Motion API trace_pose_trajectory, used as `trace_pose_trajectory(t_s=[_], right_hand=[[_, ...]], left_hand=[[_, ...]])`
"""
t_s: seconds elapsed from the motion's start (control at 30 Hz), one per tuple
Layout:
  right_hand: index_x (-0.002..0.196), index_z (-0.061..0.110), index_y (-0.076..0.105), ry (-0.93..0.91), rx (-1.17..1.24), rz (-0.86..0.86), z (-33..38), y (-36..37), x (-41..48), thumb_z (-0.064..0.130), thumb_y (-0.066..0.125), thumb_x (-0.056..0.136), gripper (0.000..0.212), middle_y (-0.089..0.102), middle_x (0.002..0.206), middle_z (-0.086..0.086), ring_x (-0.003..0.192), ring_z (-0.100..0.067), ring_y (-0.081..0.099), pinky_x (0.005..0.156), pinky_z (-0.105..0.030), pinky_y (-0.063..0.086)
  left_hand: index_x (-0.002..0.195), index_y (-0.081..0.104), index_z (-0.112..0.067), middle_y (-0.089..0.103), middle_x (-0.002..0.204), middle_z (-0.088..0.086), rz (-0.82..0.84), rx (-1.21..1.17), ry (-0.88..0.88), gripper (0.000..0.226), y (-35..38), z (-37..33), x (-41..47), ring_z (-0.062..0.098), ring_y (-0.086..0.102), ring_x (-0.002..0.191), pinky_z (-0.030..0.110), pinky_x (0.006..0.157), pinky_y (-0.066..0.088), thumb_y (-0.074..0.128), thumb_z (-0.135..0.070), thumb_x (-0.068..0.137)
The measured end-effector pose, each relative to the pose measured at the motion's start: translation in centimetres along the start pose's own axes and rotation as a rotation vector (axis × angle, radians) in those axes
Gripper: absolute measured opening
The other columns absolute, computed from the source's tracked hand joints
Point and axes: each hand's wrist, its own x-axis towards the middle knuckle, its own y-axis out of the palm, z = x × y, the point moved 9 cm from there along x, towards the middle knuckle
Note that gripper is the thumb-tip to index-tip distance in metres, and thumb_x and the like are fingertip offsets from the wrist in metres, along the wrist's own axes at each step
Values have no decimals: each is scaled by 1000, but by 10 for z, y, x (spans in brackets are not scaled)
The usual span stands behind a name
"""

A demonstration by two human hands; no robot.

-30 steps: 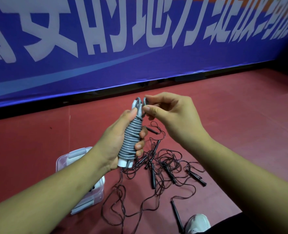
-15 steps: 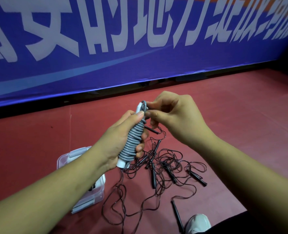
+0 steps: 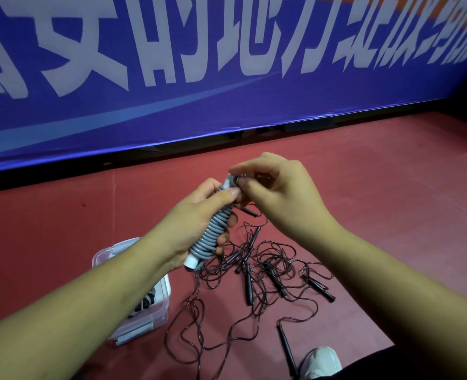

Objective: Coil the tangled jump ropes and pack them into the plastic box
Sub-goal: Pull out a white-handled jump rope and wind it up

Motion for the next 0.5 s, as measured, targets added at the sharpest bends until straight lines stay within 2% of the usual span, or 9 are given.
trace_pose_trajectory(t_s=[0.1,0.17,0.27,0.3,0.4,0.43,0.5], right_hand=[[90,14,72,63,30,94,-5,5,2,2,67,89,13,72,82,-3,69,-17,72,69,-35,61],[84,15,68,92,48,168,-8,6,3,3,69,89,14,69,75,0,64,-15,70,66,-30,58],[81,20,65,66,-112,177,-11,1,5,8,70,89,16,58,94,3,66,-9,63,67,-26,56],[82,18,64,92,-73,173,-15,0,5,7,67,91,15,58,96,1,67,-11,63,66,-29,56],[87,9,61,241,210,126,-33,4,1,1,57,96,14,69,83,-8,72,-24,67,70,-53,55],[87,8,61,269,288,99,-37,4,2,0,55,97,15,69,82,-11,73,-27,67,71,-56,54],[86,6,60,297,429,48,-40,5,3,-3,51,99,18,66,84,-14,75,-25,66,68,-46,58]], left_hand=[[93,49,-20,53,67,12,19,29,-29,21,-3,1,-1,20,43,43,24,43,39,63,-35,89],[95,47,-19,55,68,11,37,77,-36,31,-4,1,-2,20,44,44,24,43,40,65,-42,85],[97,45,-17,56,70,11,53,125,-42,44,-3,1,-4,20,44,46,25,45,42,62,-54,81],[97,46,-17,56,70,11,48,120,-44,42,-4,1,-5,20,45,47,26,46,42,61,-54,83],[94,49,-20,56,70,11,17,35,-45,31,-8,0,-4,20,44,48,26,51,41,59,-49,90],[95,51,-21,55,69,12,9,-9,-49,28,-8,-1,-4,19,44,48,26,51,41,59,-48,91],[103,53,-22,53,68,11,8,-101,-74,28,-8,-3,-4,18,43,45,24,47,41,58,-47,91]])
